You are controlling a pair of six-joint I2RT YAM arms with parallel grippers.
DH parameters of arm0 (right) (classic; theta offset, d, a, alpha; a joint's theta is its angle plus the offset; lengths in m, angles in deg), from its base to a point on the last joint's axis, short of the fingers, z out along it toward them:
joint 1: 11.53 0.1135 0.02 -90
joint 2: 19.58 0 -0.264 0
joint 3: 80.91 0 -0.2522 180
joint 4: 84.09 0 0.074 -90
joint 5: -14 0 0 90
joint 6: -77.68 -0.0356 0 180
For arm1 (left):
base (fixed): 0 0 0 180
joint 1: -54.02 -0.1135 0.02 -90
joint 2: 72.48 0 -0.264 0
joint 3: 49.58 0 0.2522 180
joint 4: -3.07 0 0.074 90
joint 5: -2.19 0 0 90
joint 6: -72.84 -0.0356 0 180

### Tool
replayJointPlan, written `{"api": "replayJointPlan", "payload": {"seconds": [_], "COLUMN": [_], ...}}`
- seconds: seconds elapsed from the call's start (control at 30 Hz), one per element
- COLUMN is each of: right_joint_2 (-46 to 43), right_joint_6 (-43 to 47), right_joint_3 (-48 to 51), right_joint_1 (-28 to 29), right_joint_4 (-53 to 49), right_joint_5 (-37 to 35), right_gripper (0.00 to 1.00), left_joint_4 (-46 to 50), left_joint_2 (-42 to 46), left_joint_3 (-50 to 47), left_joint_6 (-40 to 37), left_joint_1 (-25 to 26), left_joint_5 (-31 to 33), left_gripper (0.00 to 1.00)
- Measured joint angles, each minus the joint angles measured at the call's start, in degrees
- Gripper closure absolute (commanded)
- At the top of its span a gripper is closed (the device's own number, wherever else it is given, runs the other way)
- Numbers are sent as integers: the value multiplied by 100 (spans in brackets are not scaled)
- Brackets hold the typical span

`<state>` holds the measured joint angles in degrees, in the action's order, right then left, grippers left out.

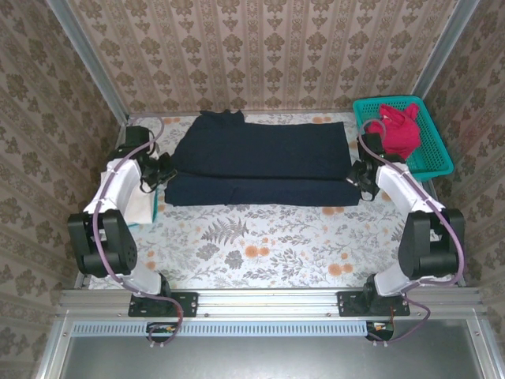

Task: Fold and stack the t-shirts

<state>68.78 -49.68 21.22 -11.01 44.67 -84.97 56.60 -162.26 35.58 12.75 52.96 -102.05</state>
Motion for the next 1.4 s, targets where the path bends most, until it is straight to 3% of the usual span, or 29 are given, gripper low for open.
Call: {"api": "replayJointPlan", "payload": {"seconds": [0.83,1.4], "right_joint_2": [1458,2151], "right_joint_6": [317,616], "right_joint_3": [-1207,-1851], "right_joint_1": [9,11], "right_joint_4": [264,262], "right_joint_5": [-146,-186], "right_gripper": [100,100], "left_joint_4": [-83,-85], "left_joint_2": [-1259,-1626], "left_joint_3": [1191,1373], "left_joint_6": [-133,-216], "left_joint_1": [68,63], "left_joint_5": [315,337], "left_gripper": [100,100]}}
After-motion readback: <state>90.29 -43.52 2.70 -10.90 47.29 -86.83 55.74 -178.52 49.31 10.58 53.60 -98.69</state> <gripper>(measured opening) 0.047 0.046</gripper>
